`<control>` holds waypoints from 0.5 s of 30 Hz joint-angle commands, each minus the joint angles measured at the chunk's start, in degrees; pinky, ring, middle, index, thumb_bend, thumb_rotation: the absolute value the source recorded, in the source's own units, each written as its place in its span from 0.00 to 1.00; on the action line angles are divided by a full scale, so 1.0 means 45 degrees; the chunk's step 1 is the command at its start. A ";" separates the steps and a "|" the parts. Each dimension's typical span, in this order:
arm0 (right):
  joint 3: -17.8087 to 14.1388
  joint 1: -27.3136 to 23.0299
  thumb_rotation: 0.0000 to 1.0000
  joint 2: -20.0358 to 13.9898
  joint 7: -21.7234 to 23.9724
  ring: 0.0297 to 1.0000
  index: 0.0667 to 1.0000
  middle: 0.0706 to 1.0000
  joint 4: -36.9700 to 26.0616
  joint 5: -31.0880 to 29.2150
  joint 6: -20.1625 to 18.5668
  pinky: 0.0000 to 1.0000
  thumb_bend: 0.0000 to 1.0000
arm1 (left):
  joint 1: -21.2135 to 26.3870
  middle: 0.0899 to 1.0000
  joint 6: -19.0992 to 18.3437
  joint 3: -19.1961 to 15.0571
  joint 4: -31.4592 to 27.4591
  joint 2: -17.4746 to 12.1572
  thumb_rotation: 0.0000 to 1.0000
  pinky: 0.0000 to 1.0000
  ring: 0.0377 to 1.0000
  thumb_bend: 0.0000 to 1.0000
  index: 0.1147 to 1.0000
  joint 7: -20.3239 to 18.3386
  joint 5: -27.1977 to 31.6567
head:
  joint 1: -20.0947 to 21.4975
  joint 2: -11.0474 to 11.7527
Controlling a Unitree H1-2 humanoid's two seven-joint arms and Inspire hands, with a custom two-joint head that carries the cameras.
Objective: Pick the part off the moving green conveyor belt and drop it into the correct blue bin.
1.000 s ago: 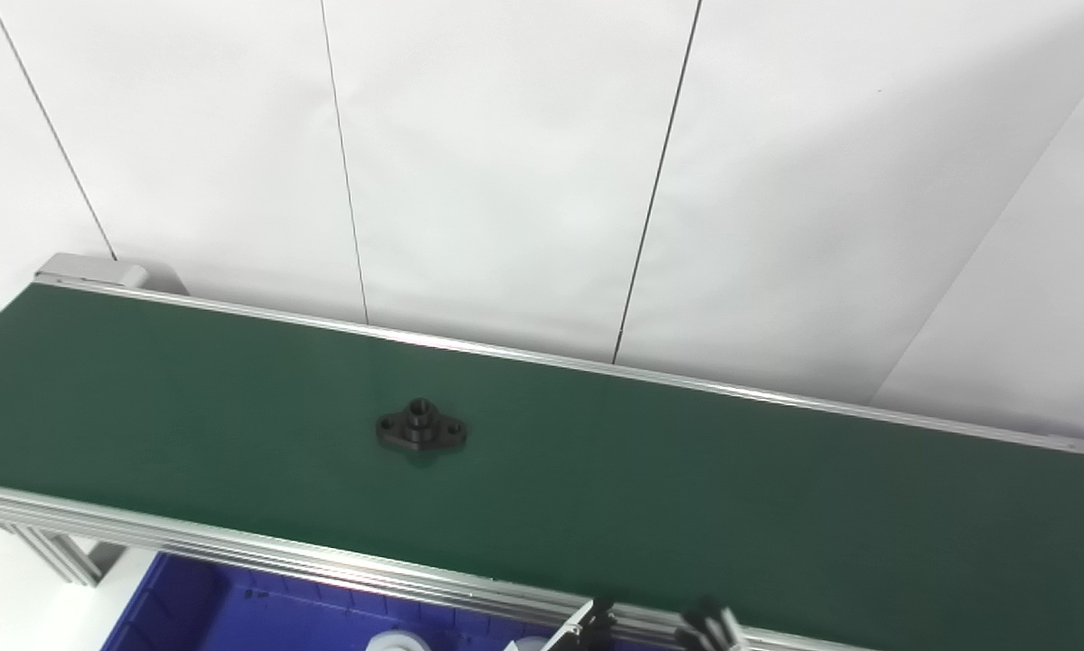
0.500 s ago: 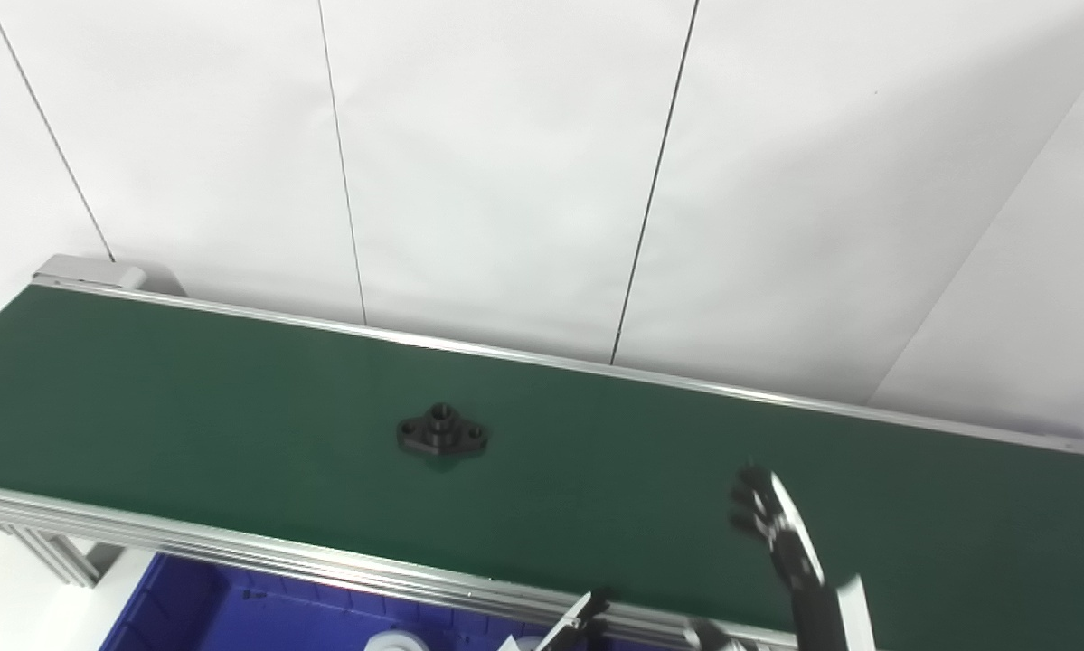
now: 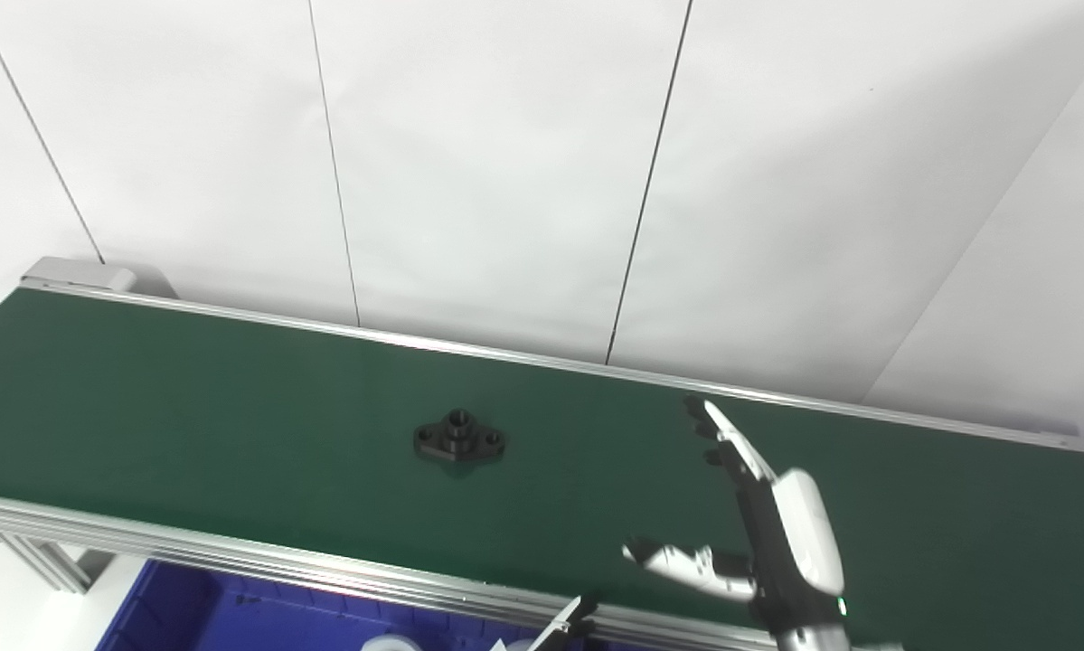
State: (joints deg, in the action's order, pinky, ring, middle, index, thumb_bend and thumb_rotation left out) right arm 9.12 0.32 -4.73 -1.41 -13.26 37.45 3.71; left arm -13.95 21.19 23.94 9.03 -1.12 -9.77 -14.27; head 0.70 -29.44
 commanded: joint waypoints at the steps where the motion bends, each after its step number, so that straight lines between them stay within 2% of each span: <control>1: -0.0096 -0.0674 0.65 -0.0050 0.0213 0.82 0.89 0.87 0.0038 0.0117 -0.0577 0.70 0.94 | 0.0057 1.00 0.0050 0.0092 -0.0371 0.0176 0.80 0.81 0.96 0.82 1.00 0.0089 -0.0091 | -0.0025 -0.0031; 10: 0.0209 -0.2549 0.64 -0.0163 0.0764 0.80 0.87 0.85 0.1699 0.0749 -0.2083 0.65 0.94 | -0.0078 0.98 -0.0111 0.0134 -0.0548 0.0119 0.81 0.82 0.96 0.82 1.00 -0.0021 0.0091 | -0.0122 -0.0098; 15: 0.0631 -0.3810 0.59 -0.0132 0.0128 0.77 0.84 0.82 0.3541 0.1187 -0.1909 0.63 0.94 | -0.0194 0.99 -0.0294 0.0184 -0.0769 0.0056 0.81 0.84 0.96 0.82 1.00 -0.0187 0.0172 | -0.0119 -0.0074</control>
State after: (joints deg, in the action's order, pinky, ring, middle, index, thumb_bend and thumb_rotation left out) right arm 11.37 -14.07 -5.40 1.14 2.87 41.91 -4.94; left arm -14.80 19.13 24.33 6.79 -1.24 -10.53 -14.08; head 0.18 -29.71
